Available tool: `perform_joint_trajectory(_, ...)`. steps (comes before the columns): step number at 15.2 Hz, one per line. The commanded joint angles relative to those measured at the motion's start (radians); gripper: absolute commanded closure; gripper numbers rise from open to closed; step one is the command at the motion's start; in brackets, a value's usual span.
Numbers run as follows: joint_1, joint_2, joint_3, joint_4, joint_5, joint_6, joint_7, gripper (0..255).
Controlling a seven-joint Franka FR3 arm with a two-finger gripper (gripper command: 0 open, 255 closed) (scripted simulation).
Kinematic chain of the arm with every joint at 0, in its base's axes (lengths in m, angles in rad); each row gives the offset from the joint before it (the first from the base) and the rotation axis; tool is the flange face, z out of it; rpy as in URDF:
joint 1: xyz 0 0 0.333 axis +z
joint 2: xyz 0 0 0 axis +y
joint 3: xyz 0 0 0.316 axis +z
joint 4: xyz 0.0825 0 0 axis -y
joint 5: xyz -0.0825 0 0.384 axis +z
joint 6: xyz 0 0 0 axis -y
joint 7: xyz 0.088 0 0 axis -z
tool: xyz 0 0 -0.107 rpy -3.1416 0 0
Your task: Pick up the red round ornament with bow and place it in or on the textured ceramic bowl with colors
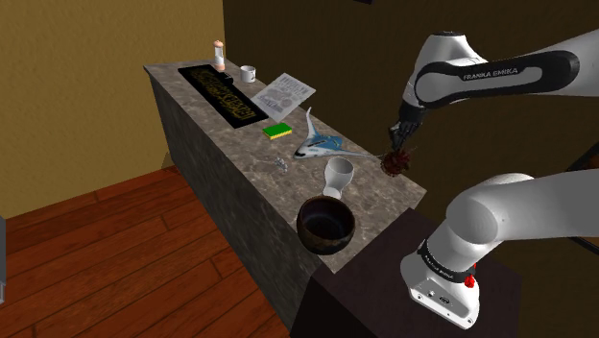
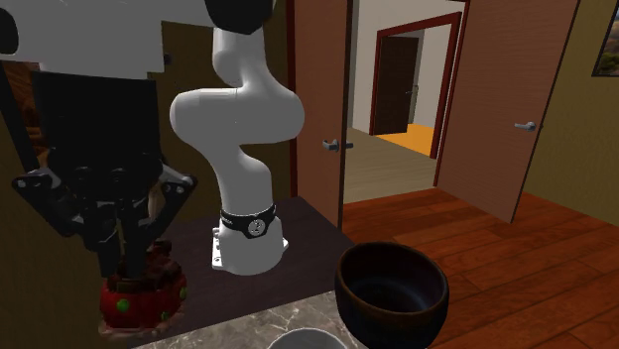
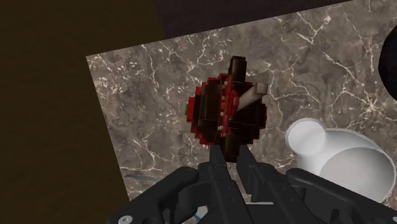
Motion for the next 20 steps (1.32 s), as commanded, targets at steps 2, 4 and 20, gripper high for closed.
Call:
perform_joint_trajectory(2,0.044,-0.033,0.066,-0.029,0.043,-0.015,0.075,255)
perform_joint_trajectory(4,0.078,-0.054,0.113,-0.045,0.077,-0.026,0.128,255)
perform_joint_trajectory(20,0.349,0.054,0.489,0.029,0.346,-0.029,0.564,255)
